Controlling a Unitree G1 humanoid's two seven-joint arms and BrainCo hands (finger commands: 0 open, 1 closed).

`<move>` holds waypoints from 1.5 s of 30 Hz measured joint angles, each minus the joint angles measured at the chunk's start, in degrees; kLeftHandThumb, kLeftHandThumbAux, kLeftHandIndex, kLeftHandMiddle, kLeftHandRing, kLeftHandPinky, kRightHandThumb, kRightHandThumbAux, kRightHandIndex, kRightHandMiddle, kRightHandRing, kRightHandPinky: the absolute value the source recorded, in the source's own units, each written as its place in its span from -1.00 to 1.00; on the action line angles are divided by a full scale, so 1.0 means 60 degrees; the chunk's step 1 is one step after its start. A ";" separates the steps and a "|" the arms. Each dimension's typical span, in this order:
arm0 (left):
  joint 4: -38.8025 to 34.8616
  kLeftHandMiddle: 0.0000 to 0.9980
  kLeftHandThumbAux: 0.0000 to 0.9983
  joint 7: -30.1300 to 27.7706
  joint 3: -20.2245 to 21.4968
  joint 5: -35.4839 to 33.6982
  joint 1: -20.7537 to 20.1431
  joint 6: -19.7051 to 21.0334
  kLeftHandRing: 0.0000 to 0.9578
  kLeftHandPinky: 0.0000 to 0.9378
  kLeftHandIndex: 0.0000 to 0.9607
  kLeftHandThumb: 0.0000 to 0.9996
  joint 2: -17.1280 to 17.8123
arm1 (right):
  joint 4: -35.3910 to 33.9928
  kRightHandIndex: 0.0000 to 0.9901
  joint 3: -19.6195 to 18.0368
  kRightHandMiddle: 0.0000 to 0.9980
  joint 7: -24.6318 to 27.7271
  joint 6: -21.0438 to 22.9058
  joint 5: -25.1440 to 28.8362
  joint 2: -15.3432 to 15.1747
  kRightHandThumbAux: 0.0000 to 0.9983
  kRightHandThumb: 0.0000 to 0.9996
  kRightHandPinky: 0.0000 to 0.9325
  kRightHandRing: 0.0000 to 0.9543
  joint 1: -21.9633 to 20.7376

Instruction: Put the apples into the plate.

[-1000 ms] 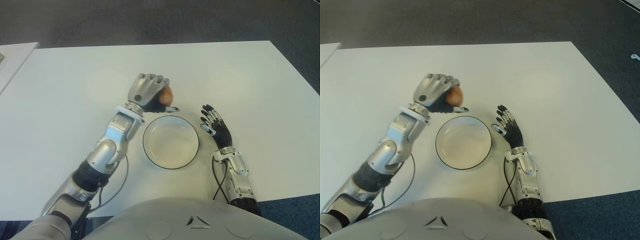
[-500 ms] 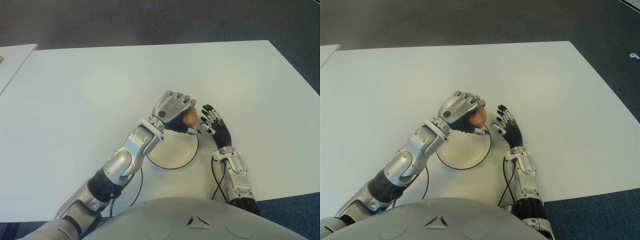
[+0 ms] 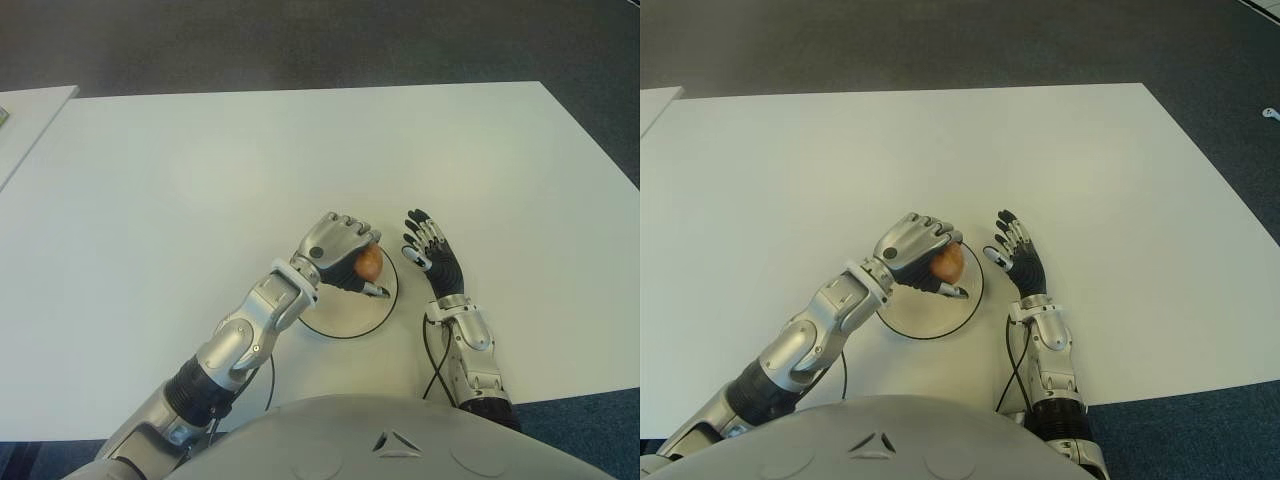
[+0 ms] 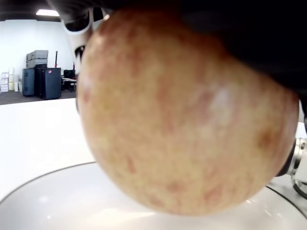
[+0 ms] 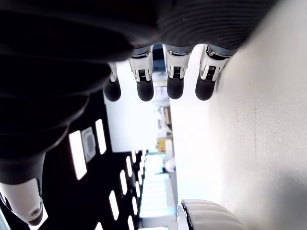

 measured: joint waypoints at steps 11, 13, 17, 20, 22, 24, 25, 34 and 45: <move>0.0349 0.05 0.33 0.0175 -0.0276 0.0564 0.0050 -0.0032 0.66 0.71 -0.16 0.70 -0.0066 | 0.0009 -1.00 0.0022 -1.00 0.0001 0.0031 -0.0013 0.0001 0.20 -0.70 -1.00 -1.00 -0.0040; 0.0357 0.05 0.33 0.0119 -0.0274 0.0573 0.0052 -0.0019 0.66 0.71 -0.16 0.70 -0.0066 | 0.0009 -1.00 0.0025 -1.00 0.0001 0.0031 -0.0018 0.0001 0.20 -0.71 -1.00 -1.00 -0.0043; 0.0388 0.08 0.32 0.0070 -0.0274 0.0577 0.0077 -0.0011 0.67 0.72 -0.14 0.71 -0.0065 | 0.0009 -1.00 0.0028 -1.00 0.0000 0.0031 -0.0022 -0.0001 0.23 -0.72 -1.00 -1.00 -0.0043; 0.0397 0.10 0.31 -0.0050 -0.0277 0.0592 0.0120 0.0043 0.71 0.78 -0.08 0.72 -0.0065 | 0.0008 -1.00 0.0029 -1.00 0.0000 0.0033 -0.0021 -0.0001 0.24 -0.73 -1.00 -1.00 -0.0042; 0.0397 0.28 0.33 -0.0166 -0.0286 0.0678 0.0163 0.0091 0.74 0.80 -0.08 0.63 -0.0064 | 0.0007 -1.00 0.0029 -1.00 0.0000 0.0037 -0.0022 -0.0002 0.25 -0.73 -1.00 -1.00 -0.0040; 0.0396 0.47 0.35 -0.0253 -0.0292 0.0774 0.0207 0.0128 0.76 0.82 -0.08 0.56 -0.0058 | 0.0004 -1.00 0.0029 -1.00 0.0000 0.0042 -0.0021 -0.0004 0.26 -0.74 -1.00 -1.00 -0.0037; 0.0395 0.54 0.36 -0.0289 -0.0294 0.0791 0.0228 0.0142 0.77 0.83 -0.08 0.53 -0.0052 | 0.0002 -1.00 0.0028 -1.00 -0.0003 0.0046 -0.0022 -0.0005 0.27 -0.74 -1.00 -1.00 -0.0036; 0.0388 0.60 0.37 -0.0563 -0.0283 0.0857 0.0162 -0.0220 0.79 0.85 -0.09 0.47 0.0281 | -0.0014 -1.00 0.0033 -0.99 -0.0058 0.0056 -0.0056 -0.0018 0.28 -0.77 -1.00 -1.00 -0.0032; 0.0166 0.63 0.39 -0.0948 -0.0239 0.0863 0.0086 -0.0262 0.78 0.81 -0.09 0.41 0.0286 | 0.0008 -1.00 0.0046 -0.99 -0.0005 0.0069 -0.0148 -0.0077 0.27 -0.78 -1.00 -1.00 -0.0068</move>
